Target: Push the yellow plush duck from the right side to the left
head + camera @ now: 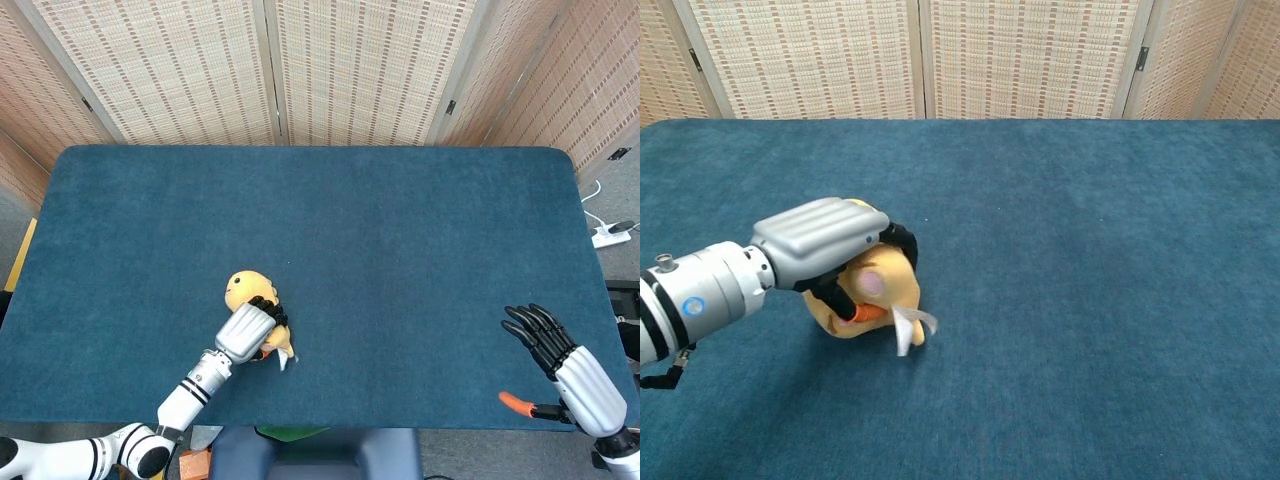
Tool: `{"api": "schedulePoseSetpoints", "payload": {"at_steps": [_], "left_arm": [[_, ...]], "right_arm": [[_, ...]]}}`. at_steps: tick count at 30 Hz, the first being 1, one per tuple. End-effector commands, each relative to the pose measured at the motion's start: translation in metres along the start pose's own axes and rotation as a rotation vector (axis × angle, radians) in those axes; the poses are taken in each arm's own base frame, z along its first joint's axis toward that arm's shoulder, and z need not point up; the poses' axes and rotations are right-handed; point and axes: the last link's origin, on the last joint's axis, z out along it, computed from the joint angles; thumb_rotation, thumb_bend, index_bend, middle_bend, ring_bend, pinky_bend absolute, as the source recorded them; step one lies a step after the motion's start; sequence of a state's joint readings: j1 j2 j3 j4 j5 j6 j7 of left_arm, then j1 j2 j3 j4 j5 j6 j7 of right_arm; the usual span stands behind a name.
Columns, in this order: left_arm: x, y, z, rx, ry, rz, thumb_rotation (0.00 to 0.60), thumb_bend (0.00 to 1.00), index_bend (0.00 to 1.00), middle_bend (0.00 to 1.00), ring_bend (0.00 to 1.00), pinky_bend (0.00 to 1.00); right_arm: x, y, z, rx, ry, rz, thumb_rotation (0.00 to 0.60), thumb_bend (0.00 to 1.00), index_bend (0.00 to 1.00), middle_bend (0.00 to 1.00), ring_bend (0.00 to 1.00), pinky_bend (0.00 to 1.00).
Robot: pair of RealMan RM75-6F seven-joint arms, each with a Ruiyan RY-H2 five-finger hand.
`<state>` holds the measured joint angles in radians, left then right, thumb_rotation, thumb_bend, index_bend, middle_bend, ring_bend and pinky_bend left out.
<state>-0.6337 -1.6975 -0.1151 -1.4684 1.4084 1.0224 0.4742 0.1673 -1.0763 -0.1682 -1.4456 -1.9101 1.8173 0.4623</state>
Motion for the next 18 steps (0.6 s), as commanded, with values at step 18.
{"api": "schedulePoseSetpoints", "payload": {"at_steps": [18], "left_arm": [[0.013, -0.096, -0.145, 0.137, 0.302, 0.059, 0.6, 0.7, 0.75, 0.82, 0.8, 1.0]], "right_arm": [[-0.026, -0.008, 0.007, -0.036, -0.09, -0.024, 0.6, 0.0, 0.0, 0.0, 0.0, 0.0]]}}
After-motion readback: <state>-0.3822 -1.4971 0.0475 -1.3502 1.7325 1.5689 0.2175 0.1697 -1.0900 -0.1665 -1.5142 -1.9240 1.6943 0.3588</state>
